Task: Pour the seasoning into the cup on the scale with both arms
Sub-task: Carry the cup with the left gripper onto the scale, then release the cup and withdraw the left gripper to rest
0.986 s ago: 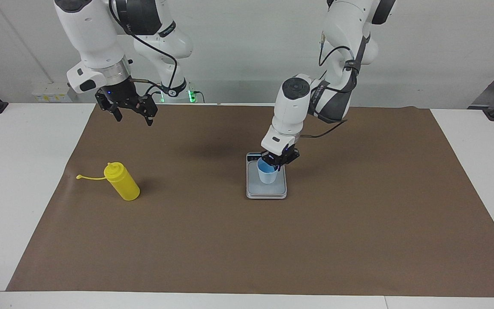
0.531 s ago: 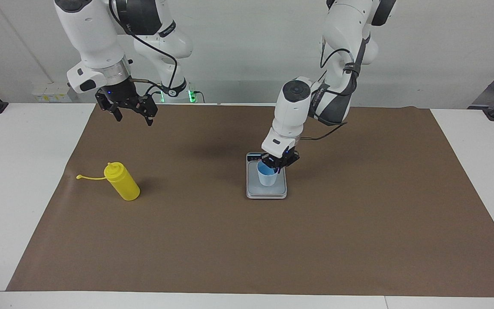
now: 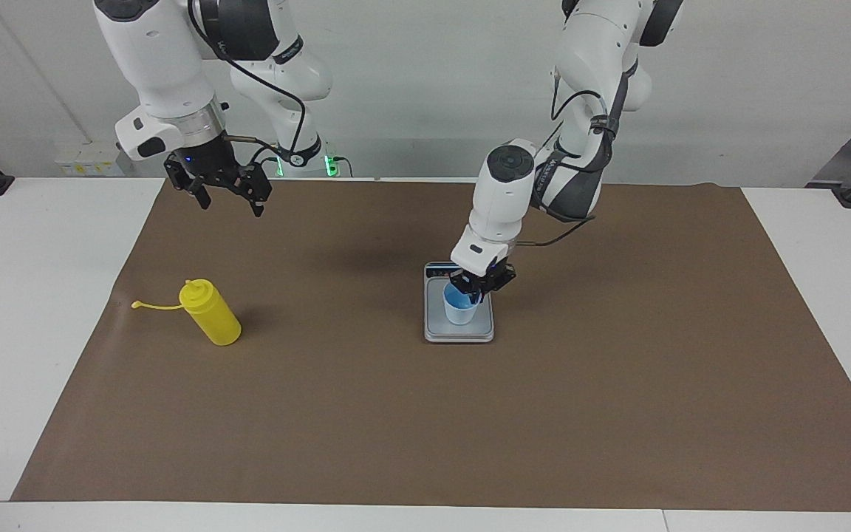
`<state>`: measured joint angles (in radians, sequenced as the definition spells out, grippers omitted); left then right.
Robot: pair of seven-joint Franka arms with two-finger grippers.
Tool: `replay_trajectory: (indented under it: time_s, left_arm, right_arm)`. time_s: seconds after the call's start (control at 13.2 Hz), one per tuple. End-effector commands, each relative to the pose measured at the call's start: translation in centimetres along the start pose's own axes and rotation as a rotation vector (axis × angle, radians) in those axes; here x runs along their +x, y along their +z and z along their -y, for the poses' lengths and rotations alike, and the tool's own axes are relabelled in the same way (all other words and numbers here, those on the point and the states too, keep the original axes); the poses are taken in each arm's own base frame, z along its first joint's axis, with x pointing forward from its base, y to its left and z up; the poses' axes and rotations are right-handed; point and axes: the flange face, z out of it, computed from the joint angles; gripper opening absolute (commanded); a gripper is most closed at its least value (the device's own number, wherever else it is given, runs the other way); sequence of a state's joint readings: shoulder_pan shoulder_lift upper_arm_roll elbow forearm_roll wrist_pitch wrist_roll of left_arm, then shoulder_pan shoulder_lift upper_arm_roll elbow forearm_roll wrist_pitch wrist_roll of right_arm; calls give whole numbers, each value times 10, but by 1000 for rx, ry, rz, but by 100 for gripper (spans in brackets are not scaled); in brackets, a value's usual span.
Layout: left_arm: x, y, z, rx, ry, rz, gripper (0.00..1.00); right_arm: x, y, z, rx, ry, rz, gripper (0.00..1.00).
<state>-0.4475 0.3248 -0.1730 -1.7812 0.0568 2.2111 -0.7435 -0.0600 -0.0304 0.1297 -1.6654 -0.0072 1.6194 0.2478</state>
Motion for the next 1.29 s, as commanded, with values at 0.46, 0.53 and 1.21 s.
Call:
replay_trajectory:
  time_s: [0.46,0.53,1.21]
  left_arm:
    - [51,-133,150,89,157,-12,100]
    - [55,-145,173,93,180,-3,100]
    - [58,-241,290,112,287,101,100]
  right_arm:
    - [-6,-1,-4,18,-10,3,100]
    - [-6,-1,-5,18,-8,3,100]
    - [-6,-1,-5,18,-8,3,100]
